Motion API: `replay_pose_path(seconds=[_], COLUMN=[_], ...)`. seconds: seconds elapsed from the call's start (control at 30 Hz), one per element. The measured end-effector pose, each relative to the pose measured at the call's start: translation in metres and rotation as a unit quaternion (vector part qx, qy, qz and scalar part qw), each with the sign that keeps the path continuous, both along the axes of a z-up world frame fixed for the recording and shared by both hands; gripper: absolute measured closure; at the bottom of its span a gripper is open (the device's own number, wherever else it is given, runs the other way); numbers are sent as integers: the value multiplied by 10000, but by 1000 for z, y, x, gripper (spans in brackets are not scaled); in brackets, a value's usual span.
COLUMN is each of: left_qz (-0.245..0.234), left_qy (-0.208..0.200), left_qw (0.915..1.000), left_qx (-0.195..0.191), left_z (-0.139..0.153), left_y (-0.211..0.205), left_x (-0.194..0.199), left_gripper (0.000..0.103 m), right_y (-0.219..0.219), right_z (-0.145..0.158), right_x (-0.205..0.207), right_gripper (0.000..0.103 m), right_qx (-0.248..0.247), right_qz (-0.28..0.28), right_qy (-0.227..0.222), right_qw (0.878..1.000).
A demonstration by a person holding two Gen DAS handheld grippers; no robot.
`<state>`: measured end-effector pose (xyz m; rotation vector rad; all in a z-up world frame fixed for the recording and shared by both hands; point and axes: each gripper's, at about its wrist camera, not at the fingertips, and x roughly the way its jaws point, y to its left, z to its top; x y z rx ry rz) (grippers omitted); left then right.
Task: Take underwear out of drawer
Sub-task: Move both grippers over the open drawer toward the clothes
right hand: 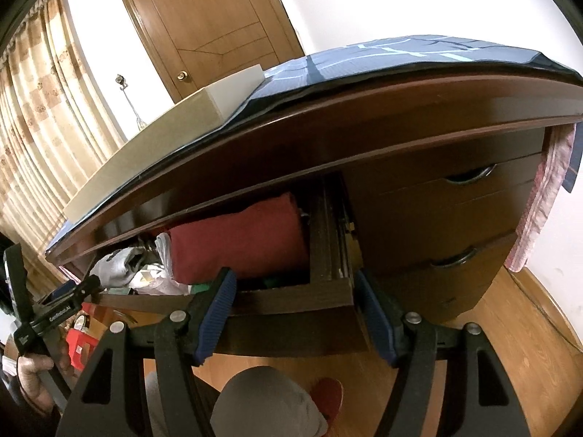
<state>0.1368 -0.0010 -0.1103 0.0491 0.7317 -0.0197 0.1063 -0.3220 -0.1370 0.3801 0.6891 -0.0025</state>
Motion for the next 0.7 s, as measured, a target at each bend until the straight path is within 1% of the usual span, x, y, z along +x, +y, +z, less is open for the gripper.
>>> replay_pose_path(seconds=[0.2, 0.27, 0.3, 0.33, 0.37, 0.47, 0.5, 0.53, 0.6, 0.67, 0.7], left_qz=[-23, -48, -69, -95, -116, -121, -120, -120, -118, -116, -105], left_qy=[45, 107, 139, 161, 164, 110, 95, 111, 136, 141, 144], left_qw=[10000, 9999, 9999, 9998, 9998, 9999, 9999, 9999, 9998, 9998, 9998], left_qx=[19, 6, -4, -21, -22, -29, -28, -32, -30, -31, -24], left_z=[-1, -1, -1, -1, -1, -3, -3, -3, -4, -4, -5], left_y=[2, 3, 3, 5, 5, 6, 6, 6, 6, 6, 6], left_x=[2, 5, 6, 8, 8, 7, 7, 7, 7, 7, 7], left_gripper=[4, 2, 1, 0, 0, 0, 0, 0, 0, 0, 0], right_y=[4, 3, 3, 2, 1, 8, 9, 10, 11, 19, 21], right_z=[0, 1, 1, 1, 2, 13, 14, 16, 22, 31, 33], right_x=[-6, -7, -11, -11, -14, -19, -19, -18, -16, -13, -9], right_gripper=[33, 33, 35, 39, 40, 41, 41, 46, 62, 63, 63], right_qx=[-94, -78, -70, -65, -77, -276, -335, -389, -395, -603, -602], right_qz=[14, -2, -30, -124, -197, -355, -372, -384, -283, -149, -51], right_qy=[68, 68, 51, 19, -39, -296, -307, -333, -432, -530, -486], right_qw=[9999, 9999, 10000, 9999, 9998, 9986, 9983, 9979, 9979, 9967, 9970])
